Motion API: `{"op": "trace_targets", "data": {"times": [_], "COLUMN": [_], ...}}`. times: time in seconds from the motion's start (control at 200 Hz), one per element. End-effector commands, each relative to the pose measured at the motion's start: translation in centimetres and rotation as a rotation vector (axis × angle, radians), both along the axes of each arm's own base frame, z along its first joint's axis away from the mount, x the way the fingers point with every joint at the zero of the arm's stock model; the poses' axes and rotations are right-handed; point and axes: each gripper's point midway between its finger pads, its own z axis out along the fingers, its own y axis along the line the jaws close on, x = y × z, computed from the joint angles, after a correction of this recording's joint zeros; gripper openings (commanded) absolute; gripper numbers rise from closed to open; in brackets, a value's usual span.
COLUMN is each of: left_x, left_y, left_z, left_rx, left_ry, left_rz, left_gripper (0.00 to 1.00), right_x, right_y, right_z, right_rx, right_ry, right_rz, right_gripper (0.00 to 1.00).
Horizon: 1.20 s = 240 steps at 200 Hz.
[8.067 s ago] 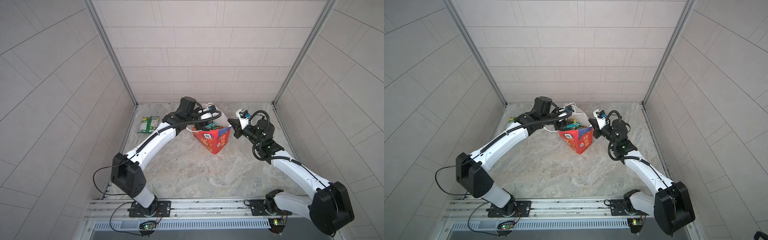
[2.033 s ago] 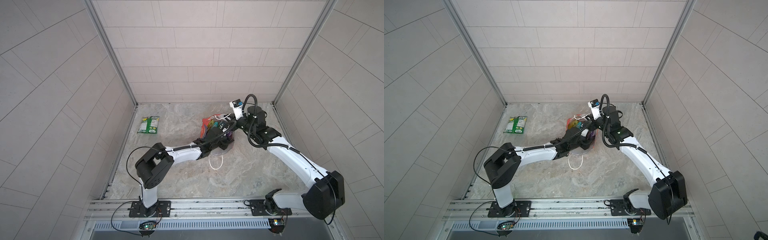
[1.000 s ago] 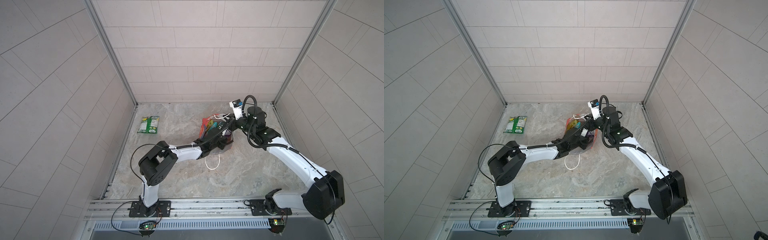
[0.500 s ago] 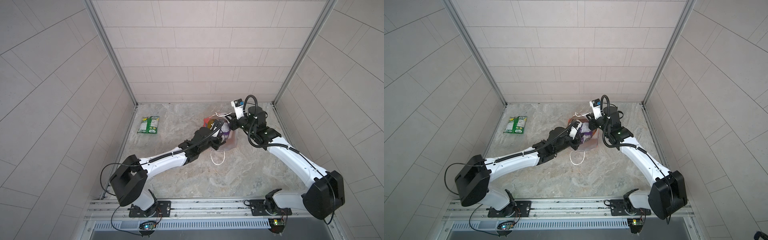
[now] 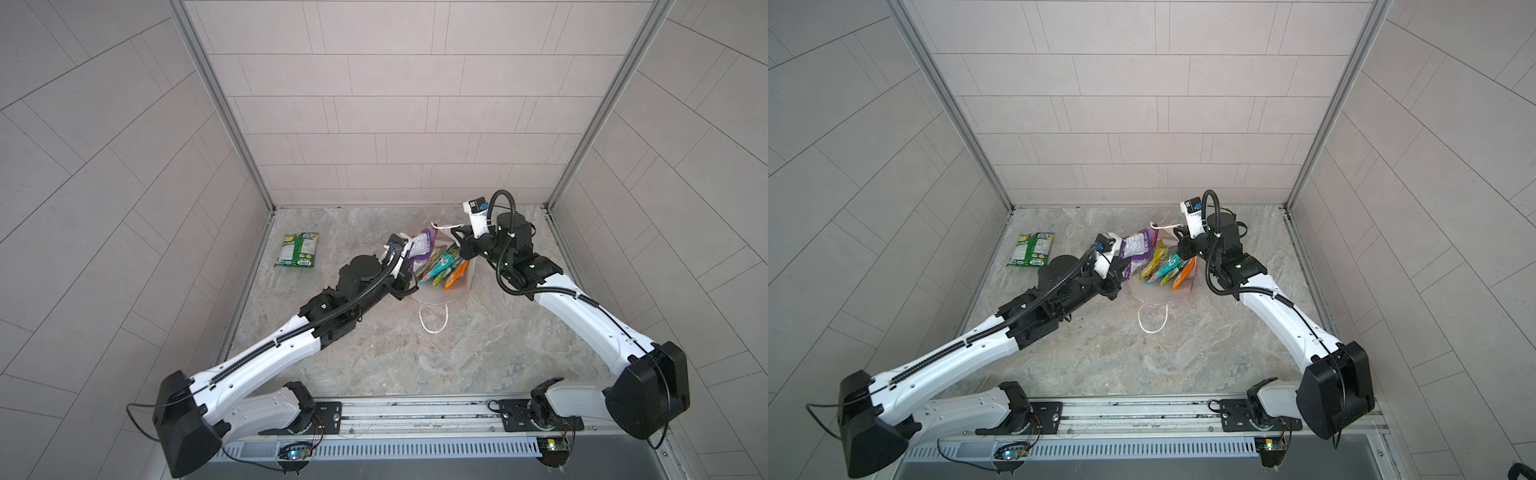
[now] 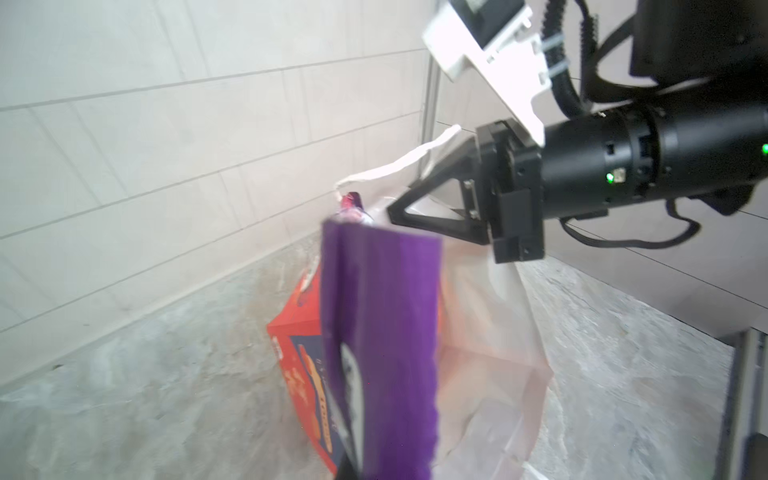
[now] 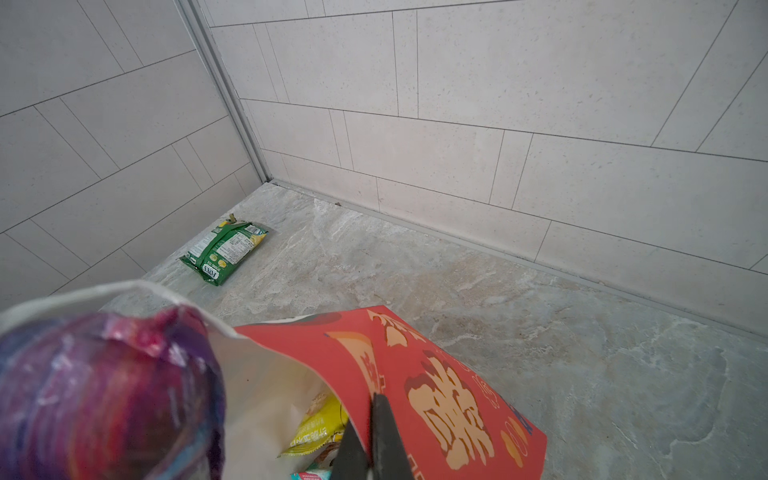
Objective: Take the snacks out of the paper bag
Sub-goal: 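Carry the purple packet with the left gripper toward the green packet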
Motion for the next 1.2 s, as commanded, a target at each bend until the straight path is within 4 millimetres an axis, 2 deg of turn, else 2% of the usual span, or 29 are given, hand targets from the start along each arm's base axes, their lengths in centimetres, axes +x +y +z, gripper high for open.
{"op": "trace_targets", "data": {"times": [0.0,0.185,0.32,0.385,0.48,0.555,0.65,0.751,0.866,0.961,1.196], "left_x": [-0.1,1.0,1.6,2.5,4.9,7.4,10.3,12.7,14.5,15.6,18.3], "left_y": [3.6,10.6,14.4,15.9,17.3,18.0,18.8,18.3,18.1,19.2,20.3], "left_z": [3.1,4.7,5.5,5.1,2.9,0.3,-3.0,-6.4,-9.7,-11.1,-13.6], "left_rx": [0.042,0.159,0.147,0.139,0.150,0.151,0.240,0.335,0.448,0.577,0.808], "left_ry": [-0.047,-0.029,-0.033,-0.007,0.074,0.203,0.329,0.424,0.515,0.558,0.636], "left_rz": [0.095,0.365,0.517,0.587,0.654,0.675,0.736,0.741,0.754,0.818,0.872], "left_gripper": [0.00,0.00,0.00,0.00,0.00,0.00,0.00,0.00,0.00,0.00,0.00], "right_x": [0.1,0.2,0.3,0.2,0.1,0.1,0.0,0.0,0.1,0.0,0.0], "right_y": [-0.5,-0.7,-0.9,-0.9,-0.9,-0.9,-1.0,-1.0,-1.1,-1.1,-1.3], "right_z": [2.1,2.1,1.9,1.9,2.0,2.1,2.1,1.9,1.9,1.8,2.1], "right_rx": [0.023,0.025,0.020,0.023,0.029,0.029,0.029,0.030,0.023,0.020,0.019], "right_ry": [-0.068,-0.071,-0.068,-0.071,-0.070,-0.076,-0.077,-0.079,-0.078,-0.078,-0.087], "right_rz": [-0.020,-0.027,-0.032,-0.032,-0.028,-0.029,-0.031,-0.030,-0.034,-0.034,-0.037], "right_gripper": [0.00,0.00,0.00,0.00,0.00,0.00,0.00,0.00,0.00,0.00,0.00]}}
